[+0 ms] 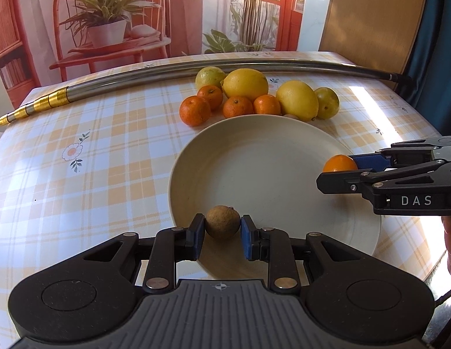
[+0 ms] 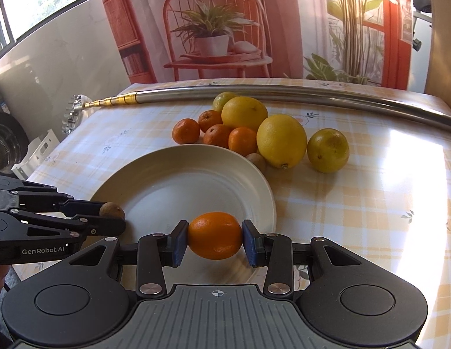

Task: Organize fruits
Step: 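Carry the kiwi and tangerine over the white plate with both tools, then open both tools to drop the kiwi and tangerine onto the plate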

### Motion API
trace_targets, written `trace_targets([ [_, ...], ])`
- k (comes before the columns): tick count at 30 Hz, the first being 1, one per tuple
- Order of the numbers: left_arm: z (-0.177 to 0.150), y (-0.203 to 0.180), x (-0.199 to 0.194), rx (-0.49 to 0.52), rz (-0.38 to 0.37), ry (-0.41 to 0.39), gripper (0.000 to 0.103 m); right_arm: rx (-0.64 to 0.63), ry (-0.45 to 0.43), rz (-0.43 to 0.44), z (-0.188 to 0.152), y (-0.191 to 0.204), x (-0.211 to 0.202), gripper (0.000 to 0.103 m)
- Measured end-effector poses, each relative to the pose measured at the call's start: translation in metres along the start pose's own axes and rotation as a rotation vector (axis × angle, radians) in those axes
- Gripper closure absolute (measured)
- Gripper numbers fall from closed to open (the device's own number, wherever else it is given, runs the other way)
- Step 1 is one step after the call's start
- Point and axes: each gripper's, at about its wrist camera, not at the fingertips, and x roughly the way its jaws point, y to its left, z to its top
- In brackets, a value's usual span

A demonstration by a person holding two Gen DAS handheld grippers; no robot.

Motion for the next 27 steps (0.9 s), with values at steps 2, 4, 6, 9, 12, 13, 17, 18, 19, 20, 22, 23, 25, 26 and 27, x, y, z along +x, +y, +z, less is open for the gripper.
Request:
trace_targets([
  [2,0.000,0.000,0.000,0.000,0.001,-0.001,0.075,0.002,0.004,-0.002,-0.001,0.001,0.001,0.066],
  [4,0.000,-0.001,0.000,0.002,0.004,-0.003,0.075,0.006,0.011,-0.009,-0.001,0.001,0.002,0.066],
  [6,-0.001,-0.002,0.000,0.004,0.008,-0.005,0.075,0.012,0.011,-0.013,-0.001,0.000,0.002,0.065],
  [9,-0.001,-0.002,-0.001,0.005,0.014,-0.010,0.075,0.014,0.006,-0.019,-0.002,0.000,0.001,0.065],
  [12,-0.002,-0.002,-0.002,0.006,0.025,-0.016,0.074,0.013,0.007,-0.019,-0.002,-0.001,0.001,0.065],
  [13,-0.001,-0.002,-0.003,0.005,0.029,-0.018,0.074,0.012,0.007,-0.020,-0.002,-0.001,0.001,0.065],
  [17,-0.003,-0.004,-0.011,0.001,0.024,-0.052,0.060,0.003,-0.006,-0.027,-0.001,0.001,-0.002,0.061],
  [18,-0.004,-0.005,-0.013,0.003,0.025,-0.063,0.055,0.002,-0.015,-0.030,-0.002,0.001,-0.003,0.060],
  [19,-0.005,-0.007,-0.015,0.006,0.028,-0.073,0.053,0.000,-0.024,-0.032,-0.002,0.001,-0.005,0.060],
  [20,-0.005,-0.008,-0.017,0.011,0.034,-0.081,0.052,-0.002,-0.035,-0.033,-0.001,0.001,-0.006,0.059],
  [22,-0.006,-0.010,-0.020,0.018,0.050,-0.095,0.052,-0.002,-0.048,-0.039,0.000,0.002,-0.008,0.059],
  [23,-0.006,-0.010,-0.021,0.016,0.053,-0.101,0.052,-0.002,-0.055,-0.043,0.000,0.002,-0.009,0.059],
  [25,-0.006,-0.009,-0.022,0.005,0.059,-0.110,0.052,0.000,-0.065,-0.047,0.000,0.001,-0.010,0.059],
  [26,-0.006,-0.007,-0.023,-0.002,0.062,-0.113,0.052,0.002,-0.068,-0.049,0.000,0.001,-0.011,0.059],
  [27,-0.006,-0.006,-0.024,-0.011,0.064,-0.115,0.052,0.004,-0.070,-0.050,0.001,0.000,-0.011,0.059],
])
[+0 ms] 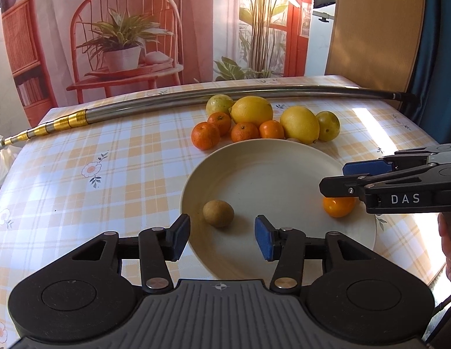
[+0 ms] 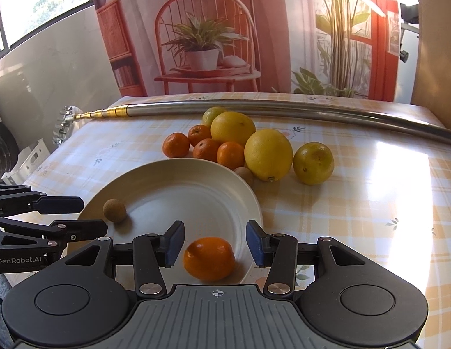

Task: Organize fruits
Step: 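Open both tools to drop the kiwi and tangerine onto the plate, then grasp a tangerine with the left tool while the right tool moves toward a yellow grapefruit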

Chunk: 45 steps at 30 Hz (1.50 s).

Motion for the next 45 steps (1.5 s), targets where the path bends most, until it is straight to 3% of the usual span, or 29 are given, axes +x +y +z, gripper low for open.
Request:
trace_targets([
  [19,0.004,0.006,-0.002,-0.018,0.043,-0.029,0.052,0.030,-0.042,-0.015,0.003,-0.007,-0.007,0.059],
  [22,0.014,0.014,-0.005,-0.019,0.069,-0.046,0.052,0.033,-0.070,-0.032,0.011,-0.011,-0.012,0.059],
  [27,0.043,0.037,-0.013,-0.073,0.040,-0.074,0.052,0.013,-0.128,-0.072,0.031,-0.023,-0.021,0.059],
  [37,0.103,0.063,-0.018,-0.085,0.050,-0.145,0.052,-0.001,-0.202,-0.125,0.072,-0.044,-0.020,0.059],
  [40,0.112,0.063,-0.009,-0.074,0.044,-0.138,0.052,0.011,-0.200,-0.136,0.077,-0.052,-0.014,0.059],
  [45,0.114,0.061,0.025,-0.074,-0.010,-0.052,0.052,0.033,-0.174,-0.139,0.075,-0.059,-0.005,0.059],
])
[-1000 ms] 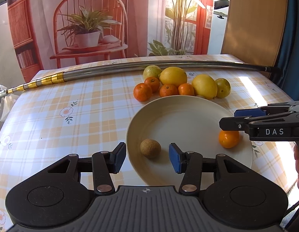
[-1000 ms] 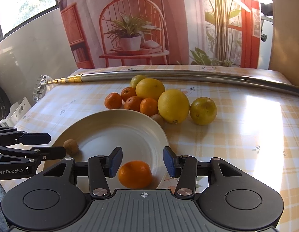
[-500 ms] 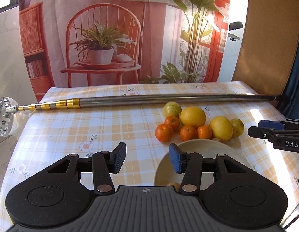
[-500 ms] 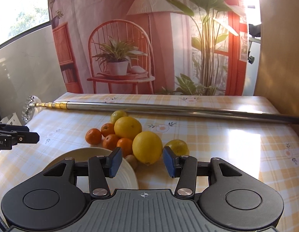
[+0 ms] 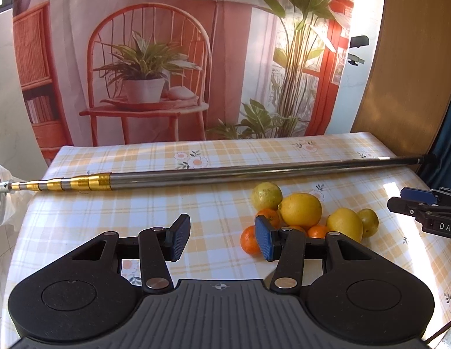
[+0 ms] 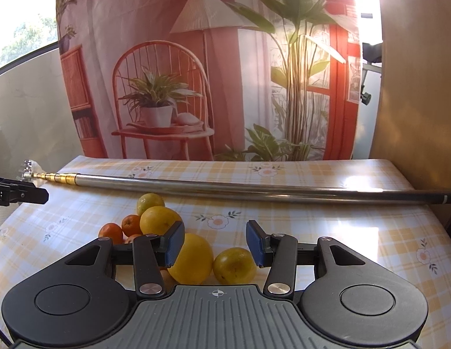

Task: Organize fruits
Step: 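Grasp a tangerine with the left tool while the right tool moves toward a yellow grapefruit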

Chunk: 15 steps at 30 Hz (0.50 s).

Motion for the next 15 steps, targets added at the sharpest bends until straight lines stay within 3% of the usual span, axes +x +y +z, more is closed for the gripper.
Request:
trace_targets([
  [7,-0.015,-0.012,0.052,0.049,-0.102,0.111,0.052,0.075,0.036,0.005,-0.009,-0.013,0.007,0.059],
  [15,-0.014,-0.014,0.096,0.069,-0.101,0.167,0.052,0.112,0.056,-0.006,-0.017,-0.021,0.013,0.059],
])
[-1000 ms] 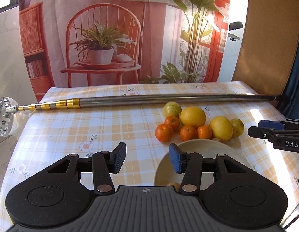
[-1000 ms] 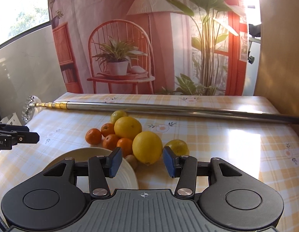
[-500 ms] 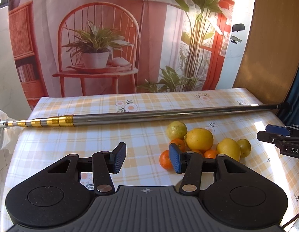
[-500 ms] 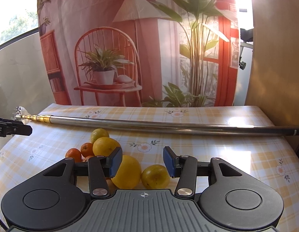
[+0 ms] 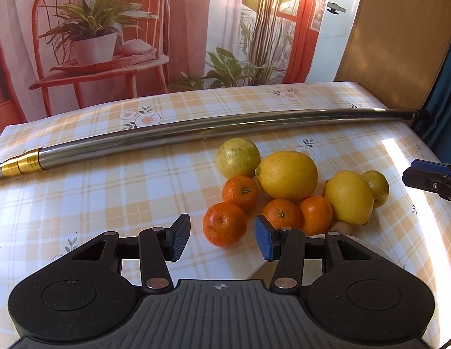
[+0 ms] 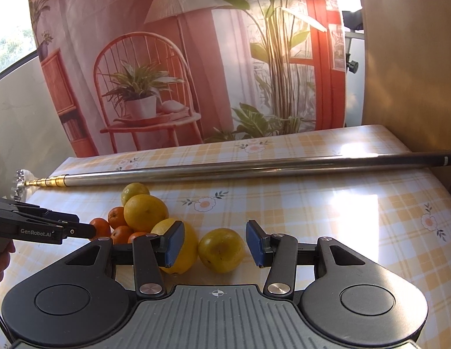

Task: Organize fruits
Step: 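Grasp a tangerine with the left tool while the right tool moves toward a yellow grapefruit, then close the right tool around the yellow grapefruit beside the fruit pile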

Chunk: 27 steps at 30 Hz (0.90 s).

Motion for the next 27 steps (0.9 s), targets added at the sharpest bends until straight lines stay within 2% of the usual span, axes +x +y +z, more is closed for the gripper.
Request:
trace_targets([
  [7,0.004,0.008,0.019,-0.053,-0.026,0.034,0.053,0.029,0.015,-0.008,-0.003,-0.008,0.006,0.059],
  [9,0.004,0.008,0.023,-0.059,-0.051,0.046,0.064,0.039,0.020,-0.010,-0.004,-0.011,0.008,0.059],
  [10,0.003,0.008,0.023,-0.056,-0.049,0.043,0.064,0.041,0.022,-0.010,-0.004,-0.011,0.009,0.059],
  [17,-0.003,0.003,0.015,-0.022,-0.004,0.020,0.064,0.049,0.032,-0.009,-0.006,-0.014,0.012,0.059],
  [27,-0.011,-0.007,-0.023,-0.010,0.016,-0.064,0.064,0.040,0.071,-0.010,-0.006,-0.016,0.026,0.059],
])
